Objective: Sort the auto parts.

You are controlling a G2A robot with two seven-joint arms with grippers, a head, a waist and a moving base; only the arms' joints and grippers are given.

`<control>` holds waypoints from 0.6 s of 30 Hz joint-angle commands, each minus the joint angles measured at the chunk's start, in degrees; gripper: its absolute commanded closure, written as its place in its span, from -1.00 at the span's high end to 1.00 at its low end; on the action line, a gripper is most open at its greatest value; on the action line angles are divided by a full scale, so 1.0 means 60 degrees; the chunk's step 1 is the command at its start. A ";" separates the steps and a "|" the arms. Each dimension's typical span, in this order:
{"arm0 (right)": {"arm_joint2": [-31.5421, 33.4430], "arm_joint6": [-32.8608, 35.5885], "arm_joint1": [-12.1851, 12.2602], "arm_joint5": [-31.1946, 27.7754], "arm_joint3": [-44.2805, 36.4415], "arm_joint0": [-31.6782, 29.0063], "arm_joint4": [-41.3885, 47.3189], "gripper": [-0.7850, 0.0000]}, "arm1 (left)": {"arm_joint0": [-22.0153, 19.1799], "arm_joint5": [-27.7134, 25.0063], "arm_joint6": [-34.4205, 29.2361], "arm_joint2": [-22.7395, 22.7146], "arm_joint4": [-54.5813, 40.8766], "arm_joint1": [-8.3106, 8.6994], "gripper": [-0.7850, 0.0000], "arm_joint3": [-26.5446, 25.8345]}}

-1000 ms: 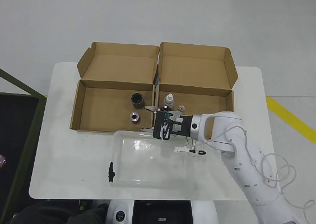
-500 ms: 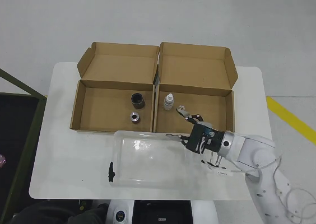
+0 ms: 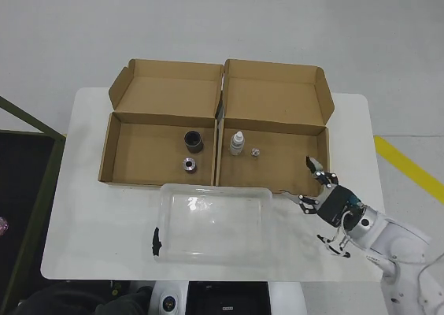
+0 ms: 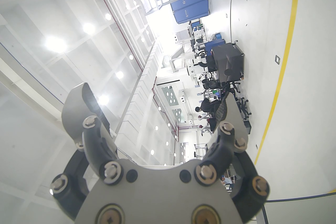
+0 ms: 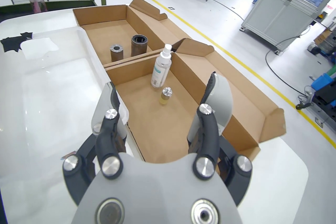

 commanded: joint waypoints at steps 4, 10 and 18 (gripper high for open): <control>0.0820 -0.1056 0.0077 0.0408 0.0212 -0.0670 -0.0183 0.44 | 0.0000 0.0000 0.0000 0.0000 0.0000 0.0000 1.00 0.0000; 0.1341 -0.1633 0.0131 0.0724 0.0503 -0.1162 -0.0093 0.58 | 0.0000 0.0000 0.0000 0.0000 0.0000 0.0000 1.00 0.0000; 0.1547 -0.1843 0.0174 0.0955 0.0713 -0.1398 0.0146 1.00 | 0.0000 0.0000 0.0000 0.0000 0.0000 0.0000 1.00 0.0000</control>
